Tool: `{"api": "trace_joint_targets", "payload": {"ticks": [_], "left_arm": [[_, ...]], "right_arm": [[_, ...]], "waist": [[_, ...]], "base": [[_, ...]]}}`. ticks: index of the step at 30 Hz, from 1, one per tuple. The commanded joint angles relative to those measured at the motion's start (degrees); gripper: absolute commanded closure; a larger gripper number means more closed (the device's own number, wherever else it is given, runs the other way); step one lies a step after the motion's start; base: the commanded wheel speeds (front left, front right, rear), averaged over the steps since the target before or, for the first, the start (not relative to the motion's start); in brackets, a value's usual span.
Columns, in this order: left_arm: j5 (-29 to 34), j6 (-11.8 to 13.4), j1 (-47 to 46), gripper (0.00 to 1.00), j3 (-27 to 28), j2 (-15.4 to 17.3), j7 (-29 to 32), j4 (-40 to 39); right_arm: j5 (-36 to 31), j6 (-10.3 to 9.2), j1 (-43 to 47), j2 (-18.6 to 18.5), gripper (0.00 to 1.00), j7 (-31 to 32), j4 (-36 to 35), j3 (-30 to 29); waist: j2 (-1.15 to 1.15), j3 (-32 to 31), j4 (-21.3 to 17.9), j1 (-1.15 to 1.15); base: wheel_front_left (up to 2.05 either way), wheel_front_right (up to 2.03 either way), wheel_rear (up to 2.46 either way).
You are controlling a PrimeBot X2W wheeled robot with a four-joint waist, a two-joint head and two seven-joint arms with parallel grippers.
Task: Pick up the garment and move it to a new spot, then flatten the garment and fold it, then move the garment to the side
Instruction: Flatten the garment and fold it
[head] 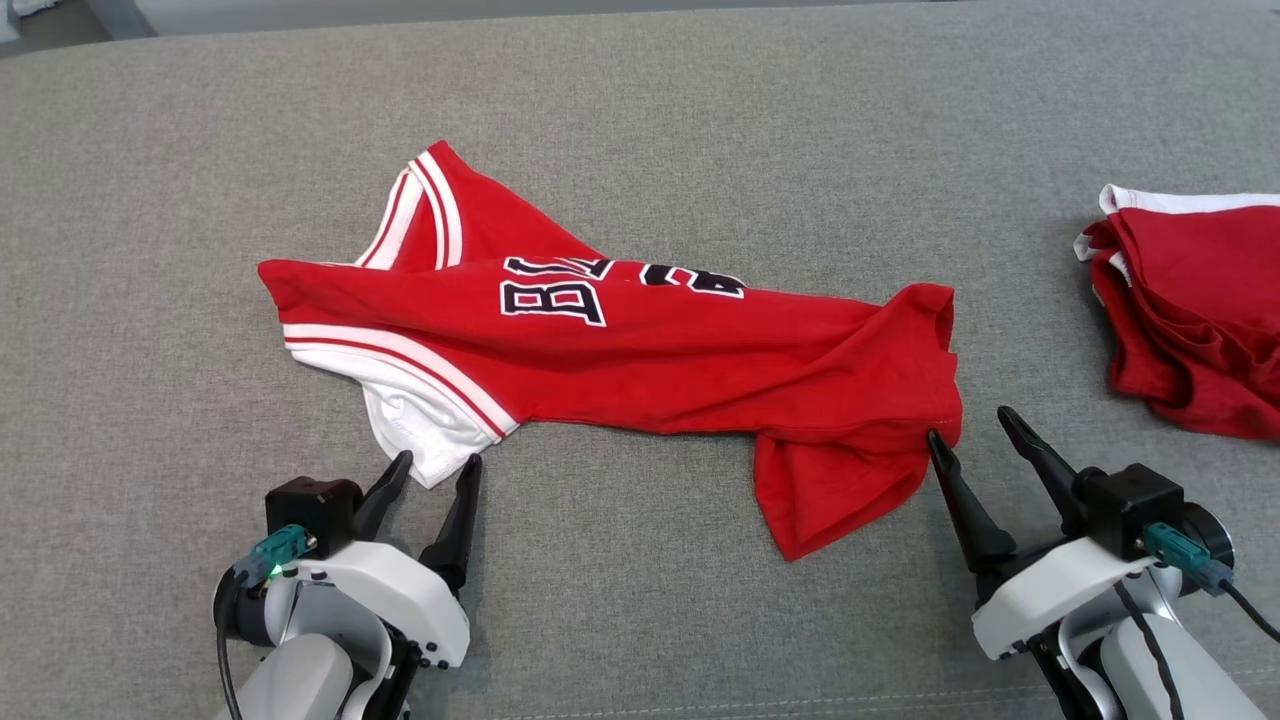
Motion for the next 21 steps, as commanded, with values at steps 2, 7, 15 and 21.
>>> {"api": "trace_joint_targets", "payload": {"ticks": [2,7,15,21], "left_arm": [[-0.5,-0.9,-3.1,0.00,2.0,0.7,-1.0,0.5],[-0.8,-1.8,-4.5,0.00,1.8,0.2,-1.4,2.9],[-1.2,-2.3,-5.3,0.59,0.9,-0.3,-0.5,5.7],[-1.2,-2.1,-5.2,1.00,0.4,-0.4,-0.3,6.3]], "right_arm": [[0.6,0.00,-1.4,-0.9,0.00,-0.8,-0.9,1.8],[1.0,0.00,-2.1,-1.0,0.00,-0.8,-0.8,2.9],[1.8,0.00,-2.8,-1.1,0.58,-0.8,0.1,4.3],[3.0,0.00,-2.6,-1.5,1.00,-0.8,0.8,4.9]], "waist": [[0.00,0.6,0.0,0.00],[0.00,1.0,0.1,0.00],[0.00,0.9,0.2,0.00],[0.00,0.1,0.3,0.00]], "base": [[0.00,0.00,0.00],[0.00,0.00,0.00],[0.00,0.00,0.00],[0.00,0.00,0.00]]}}
